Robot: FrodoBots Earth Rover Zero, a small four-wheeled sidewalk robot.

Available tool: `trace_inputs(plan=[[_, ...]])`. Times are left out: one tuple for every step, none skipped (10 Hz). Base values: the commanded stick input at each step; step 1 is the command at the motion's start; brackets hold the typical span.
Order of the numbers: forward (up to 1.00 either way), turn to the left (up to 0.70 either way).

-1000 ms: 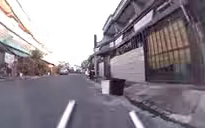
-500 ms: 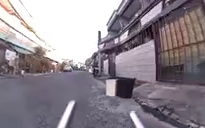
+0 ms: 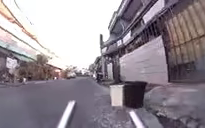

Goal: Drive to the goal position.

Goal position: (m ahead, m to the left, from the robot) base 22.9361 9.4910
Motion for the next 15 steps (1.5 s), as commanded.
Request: trace_inputs(plan=[[0.85,0.00],[0.85,0.00],[0.85,0.00],[0.85,0.00],[0.85,0.00],[0.85,0.00],[0.50,0.35],[0.00,0.85],[0.00,0.85],[0.00,0.85],[0.00,0.85],[0.00,0.85],[0.00,0.85],[0.00,0.85],[0.00,0.85]])
